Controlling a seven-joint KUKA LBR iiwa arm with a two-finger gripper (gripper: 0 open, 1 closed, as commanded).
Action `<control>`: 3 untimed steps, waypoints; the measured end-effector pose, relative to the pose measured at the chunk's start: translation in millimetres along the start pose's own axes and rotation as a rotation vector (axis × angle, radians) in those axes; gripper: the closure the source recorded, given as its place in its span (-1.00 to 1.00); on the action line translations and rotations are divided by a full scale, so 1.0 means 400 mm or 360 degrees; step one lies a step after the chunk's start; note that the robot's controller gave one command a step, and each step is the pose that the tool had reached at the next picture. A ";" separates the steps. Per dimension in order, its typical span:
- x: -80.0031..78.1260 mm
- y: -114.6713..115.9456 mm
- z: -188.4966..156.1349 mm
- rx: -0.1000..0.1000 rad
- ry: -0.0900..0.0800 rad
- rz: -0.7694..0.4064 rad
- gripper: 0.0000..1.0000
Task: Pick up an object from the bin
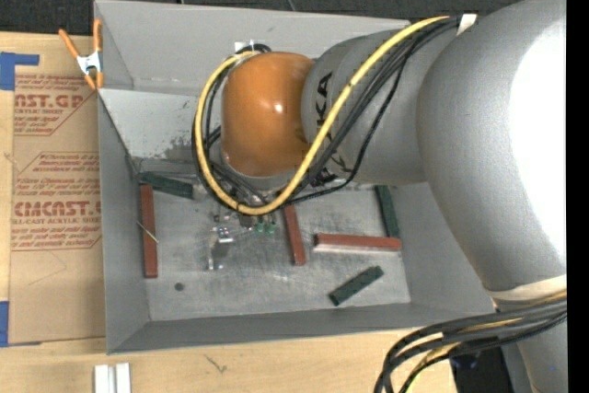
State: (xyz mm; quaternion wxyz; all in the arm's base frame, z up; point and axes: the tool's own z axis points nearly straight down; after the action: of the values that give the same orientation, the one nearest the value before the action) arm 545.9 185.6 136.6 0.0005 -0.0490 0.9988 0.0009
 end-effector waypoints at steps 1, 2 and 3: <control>-0.007 -0.086 0.016 0.0000 -0.0001 0.0002 -1.00; -0.025 -0.114 0.084 0.0003 -0.0002 -0.0254 -1.00; -0.026 -0.221 0.105 -0.0001 0.0001 -0.0409 -1.00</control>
Offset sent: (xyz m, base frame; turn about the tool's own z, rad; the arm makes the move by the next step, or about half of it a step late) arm 0.0204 -0.0458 -0.0565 -0.2879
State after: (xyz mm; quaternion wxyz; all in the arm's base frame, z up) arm 564.9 98.9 94.6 0.0004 -0.1766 0.9843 0.0012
